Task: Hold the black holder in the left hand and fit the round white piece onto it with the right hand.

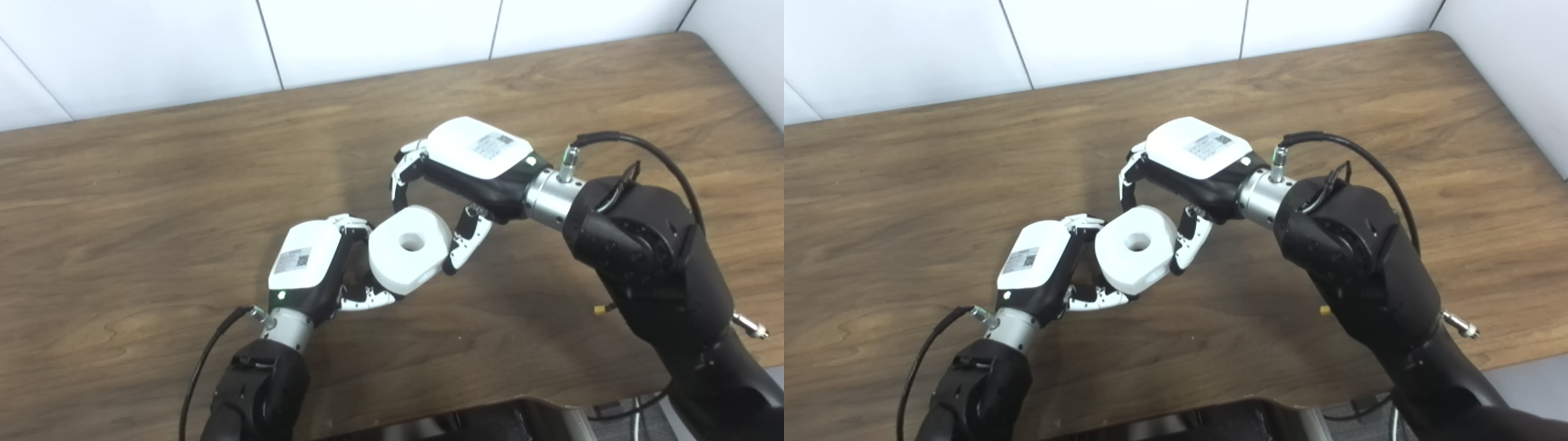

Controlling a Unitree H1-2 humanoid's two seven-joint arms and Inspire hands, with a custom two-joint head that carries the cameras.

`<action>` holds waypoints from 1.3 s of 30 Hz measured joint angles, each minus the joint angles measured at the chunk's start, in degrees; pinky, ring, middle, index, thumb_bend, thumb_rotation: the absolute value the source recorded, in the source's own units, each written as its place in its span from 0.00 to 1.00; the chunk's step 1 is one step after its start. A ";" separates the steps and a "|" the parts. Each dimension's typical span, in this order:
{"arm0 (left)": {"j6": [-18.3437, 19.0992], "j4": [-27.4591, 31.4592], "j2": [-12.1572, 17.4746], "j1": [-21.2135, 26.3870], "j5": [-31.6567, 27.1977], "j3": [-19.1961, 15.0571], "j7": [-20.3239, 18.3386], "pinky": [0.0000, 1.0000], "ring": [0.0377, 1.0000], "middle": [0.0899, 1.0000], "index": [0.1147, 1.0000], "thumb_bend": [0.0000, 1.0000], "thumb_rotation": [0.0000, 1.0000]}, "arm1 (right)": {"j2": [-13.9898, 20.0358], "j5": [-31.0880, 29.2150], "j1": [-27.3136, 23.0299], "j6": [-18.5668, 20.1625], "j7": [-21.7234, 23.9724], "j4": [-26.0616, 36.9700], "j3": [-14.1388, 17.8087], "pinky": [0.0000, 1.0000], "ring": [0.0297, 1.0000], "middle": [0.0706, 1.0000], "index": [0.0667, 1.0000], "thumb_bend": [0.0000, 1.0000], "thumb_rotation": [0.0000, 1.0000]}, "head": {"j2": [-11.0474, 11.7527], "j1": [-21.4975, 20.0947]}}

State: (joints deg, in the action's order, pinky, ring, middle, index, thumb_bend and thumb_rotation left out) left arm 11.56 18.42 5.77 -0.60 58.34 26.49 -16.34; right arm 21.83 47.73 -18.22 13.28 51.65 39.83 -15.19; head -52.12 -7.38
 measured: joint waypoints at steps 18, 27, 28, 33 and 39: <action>0.84 0.79 0.00 0.15 0.35 0.23 -1.08 0.77 0.83 0.73 0.42 0.52 0.04 | -0.95 0.64 1.36 -1.68 -2.63 -0.92 -0.21 0.76 0.84 0.71 0.44 0.52 0.13 | -0.35 0.09; 2.04 2.08 -0.04 -0.31 0.63 0.53 -2.24 0.77 0.83 0.73 0.42 0.52 0.04 | -0.88 0.94 1.98 -2.42 -3.51 -0.94 -0.21 0.75 0.84 0.71 0.44 0.52 0.13 | 0.61 0.53; 2.03 2.08 -0.04 -0.34 0.63 0.54 -2.24 0.77 0.83 0.73 0.42 0.52 0.04 | -0.88 0.96 1.98 -2.45 -3.57 -1.00 -0.21 0.76 0.84 0.71 0.44 0.52 0.13 | 0.96 0.44; 1.85 2.04 0.07 -0.42 0.58 0.54 -2.17 0.78 0.83 0.73 0.42 0.52 0.05 | -0.91 1.31 1.97 -2.60 -3.85 -1.27 -0.21 0.79 0.85 0.70 0.45 0.52 0.13 | 2.28 -0.17; 1.79 2.07 0.09 -0.70 0.33 0.44 -2.13 0.78 0.84 0.74 0.42 0.52 0.05 | -0.90 1.93 1.75 -2.62 -3.72 -1.26 -0.46 0.80 0.86 0.72 0.45 0.52 0.13 | 2.72 -0.18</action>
State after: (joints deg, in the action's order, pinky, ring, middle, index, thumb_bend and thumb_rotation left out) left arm 13.35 20.49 5.86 -1.29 58.67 26.94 -18.47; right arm 20.92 49.66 -16.48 10.66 47.93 38.56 -15.66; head -49.39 -7.56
